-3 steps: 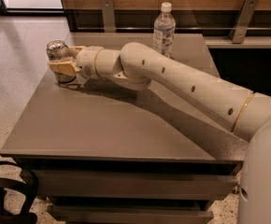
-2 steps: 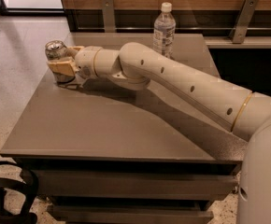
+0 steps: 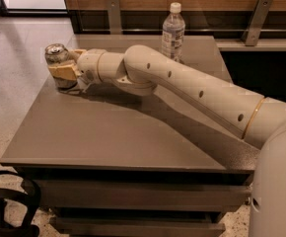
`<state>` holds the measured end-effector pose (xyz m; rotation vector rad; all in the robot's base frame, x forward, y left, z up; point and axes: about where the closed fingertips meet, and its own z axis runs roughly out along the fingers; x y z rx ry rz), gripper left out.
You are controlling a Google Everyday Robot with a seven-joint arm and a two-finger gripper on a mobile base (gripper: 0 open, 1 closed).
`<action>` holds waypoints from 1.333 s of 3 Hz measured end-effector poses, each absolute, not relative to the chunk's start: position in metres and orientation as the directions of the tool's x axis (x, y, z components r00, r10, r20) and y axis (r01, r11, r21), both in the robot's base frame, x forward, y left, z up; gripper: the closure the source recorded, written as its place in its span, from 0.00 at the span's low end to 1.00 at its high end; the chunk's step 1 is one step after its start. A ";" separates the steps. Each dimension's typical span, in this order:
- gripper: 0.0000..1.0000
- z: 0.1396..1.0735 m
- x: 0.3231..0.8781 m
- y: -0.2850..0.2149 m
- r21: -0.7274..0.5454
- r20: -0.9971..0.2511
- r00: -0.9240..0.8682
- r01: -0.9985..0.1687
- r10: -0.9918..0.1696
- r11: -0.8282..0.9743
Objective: Pick 7up can
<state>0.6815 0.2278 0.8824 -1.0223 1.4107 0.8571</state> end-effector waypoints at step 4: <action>1.00 0.948 0.668 0.222 -0.156 -0.987 0.141 -0.941 -0.072 0.300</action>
Offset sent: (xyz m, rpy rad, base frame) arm -0.0042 -0.0022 0.0279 0.0006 -0.0555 0.0235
